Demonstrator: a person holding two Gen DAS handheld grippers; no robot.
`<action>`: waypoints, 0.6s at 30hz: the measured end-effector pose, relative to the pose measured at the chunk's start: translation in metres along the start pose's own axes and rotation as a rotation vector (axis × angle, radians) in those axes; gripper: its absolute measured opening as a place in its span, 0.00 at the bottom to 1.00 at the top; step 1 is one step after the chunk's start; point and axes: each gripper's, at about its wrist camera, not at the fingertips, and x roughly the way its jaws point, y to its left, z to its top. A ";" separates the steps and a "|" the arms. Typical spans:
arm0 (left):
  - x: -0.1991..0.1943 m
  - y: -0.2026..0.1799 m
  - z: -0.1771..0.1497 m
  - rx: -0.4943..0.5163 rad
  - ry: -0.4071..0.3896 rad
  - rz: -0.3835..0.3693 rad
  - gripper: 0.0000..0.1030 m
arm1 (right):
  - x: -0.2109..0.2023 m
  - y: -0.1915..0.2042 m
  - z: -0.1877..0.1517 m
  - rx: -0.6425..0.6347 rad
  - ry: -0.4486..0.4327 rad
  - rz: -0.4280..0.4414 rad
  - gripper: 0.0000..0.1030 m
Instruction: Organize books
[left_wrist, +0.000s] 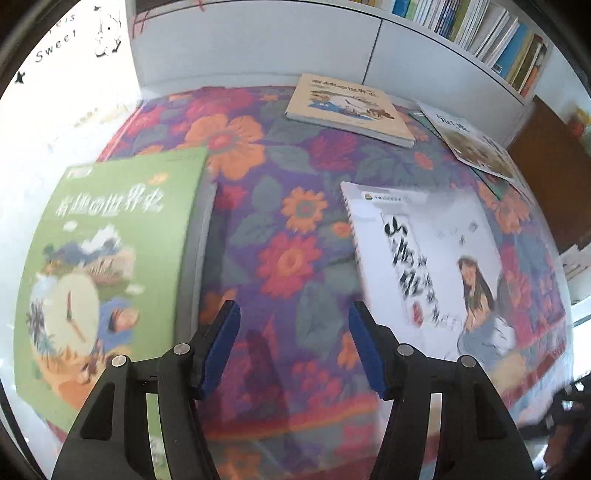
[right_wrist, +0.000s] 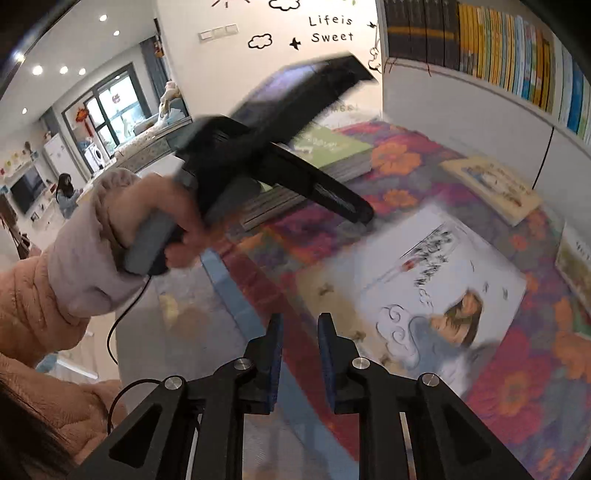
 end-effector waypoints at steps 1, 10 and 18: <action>-0.002 0.002 -0.003 -0.004 0.004 -0.014 0.56 | 0.003 -0.002 -0.002 0.020 0.007 -0.009 0.17; 0.010 -0.022 -0.018 0.035 0.044 -0.132 0.57 | 0.000 -0.118 -0.018 0.483 -0.024 -0.059 0.51; 0.023 -0.057 -0.016 0.094 0.056 -0.172 0.60 | 0.019 -0.168 -0.031 0.692 -0.003 -0.050 0.54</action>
